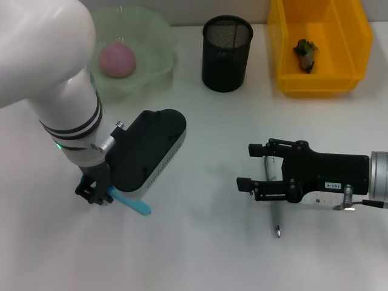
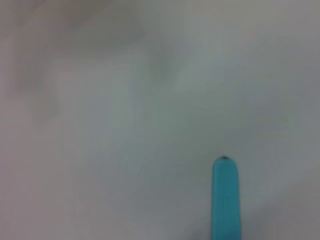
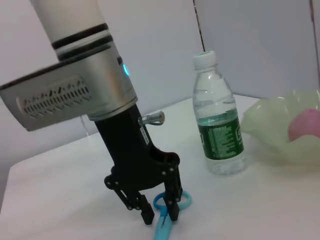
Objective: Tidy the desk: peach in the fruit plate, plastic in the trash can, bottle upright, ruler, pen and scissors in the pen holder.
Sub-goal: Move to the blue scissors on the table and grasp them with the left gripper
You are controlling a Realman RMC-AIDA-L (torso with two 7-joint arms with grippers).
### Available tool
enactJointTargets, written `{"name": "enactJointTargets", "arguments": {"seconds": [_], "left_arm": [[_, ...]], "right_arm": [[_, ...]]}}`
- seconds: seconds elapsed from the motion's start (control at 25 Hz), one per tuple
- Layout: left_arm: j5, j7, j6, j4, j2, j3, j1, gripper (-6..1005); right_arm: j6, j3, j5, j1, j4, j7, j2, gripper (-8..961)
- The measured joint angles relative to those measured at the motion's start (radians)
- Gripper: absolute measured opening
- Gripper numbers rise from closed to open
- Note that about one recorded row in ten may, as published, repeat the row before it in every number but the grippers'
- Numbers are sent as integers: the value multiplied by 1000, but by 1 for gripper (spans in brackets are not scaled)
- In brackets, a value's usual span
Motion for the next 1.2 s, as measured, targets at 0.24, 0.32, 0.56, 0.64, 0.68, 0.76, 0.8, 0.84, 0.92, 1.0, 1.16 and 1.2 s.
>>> {"name": "enactJointTargets", "arguments": {"seconds": [0.24,0.32,0.56,0.64,0.68,0.76,0.8,0.84,0.92,1.0,1.16,1.2], "left_arm": [[2,-2,0,-8,-2,15,-11,375],[2,-3,-1,-18,-3,18,-19,372],[1,-4,-2,-32,-3,24,-33,365],[-1,-4,-3,-37,-4,26,-38,362],[-1,-4,-3,-38,-4,26,-39,361],[-3,-4,-4,-40,-4,27,-41,358],[-3,-5,-5,-43,-4,29,-43,357],[-4,-5,-5,-45,-4,30,-44,356],[-5,-5,-9,-53,-4,36,-48,353],[-6,-6,-13,-58,-4,40,-50,351],[-7,-6,-15,-62,-4,41,-52,346],[-7,-6,-15,-63,-4,41,-52,344]], "right_arm": [[-2,0,0,2,0,0,-1,828],[-3,-1,0,3,0,0,-1,828],[-3,-2,0,0,0,0,-2,828],[-3,-2,0,-1,0,0,-2,828],[-3,-1,0,-1,0,0,-2,828],[-3,-2,0,-2,0,0,-2,828],[-3,-2,0,-2,0,0,-2,828],[-3,-3,0,-2,0,-1,-2,828],[-3,-3,0,-2,0,-1,-2,828],[-3,-4,0,-2,0,-1,-2,829],[-3,-5,0,-2,0,-2,-2,829],[-3,-5,0,-2,0,-2,-2,829]]}}
